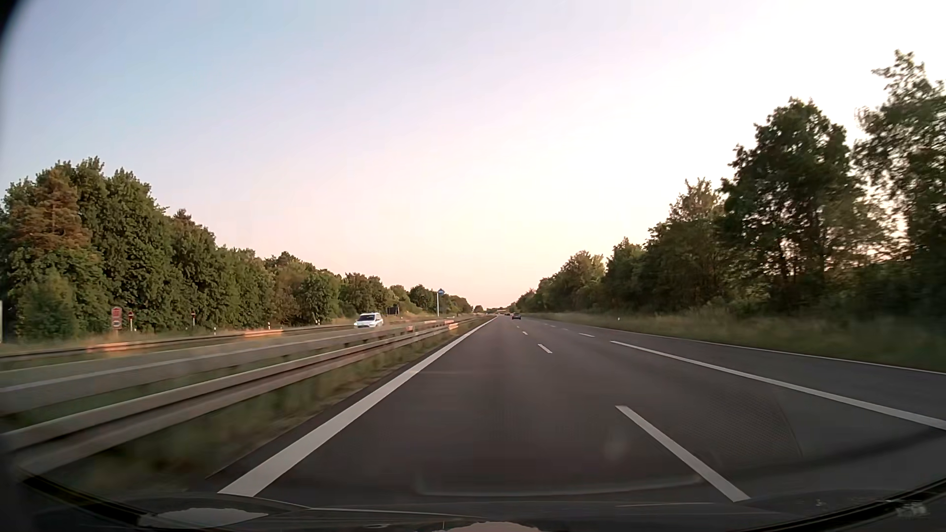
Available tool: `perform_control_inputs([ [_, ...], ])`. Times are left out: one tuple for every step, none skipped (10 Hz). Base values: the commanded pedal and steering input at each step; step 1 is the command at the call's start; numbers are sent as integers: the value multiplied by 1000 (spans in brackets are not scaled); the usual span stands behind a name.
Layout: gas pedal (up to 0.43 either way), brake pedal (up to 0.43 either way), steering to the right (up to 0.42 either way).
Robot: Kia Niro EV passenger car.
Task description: Follow the waypoints while adhering to traffic rules and regulations
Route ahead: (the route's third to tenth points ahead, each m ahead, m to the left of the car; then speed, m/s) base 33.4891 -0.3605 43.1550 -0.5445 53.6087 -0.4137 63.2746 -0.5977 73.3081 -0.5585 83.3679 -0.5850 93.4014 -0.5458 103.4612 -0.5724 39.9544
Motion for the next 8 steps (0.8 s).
perform_control_inputs([
  [488,18,3],
  [488,12,3],
  [488,18,3],
  [488,12,3],
  [488,12,3],
  [488,18,3],
  [488,18,3],
  [488,18,3],
])
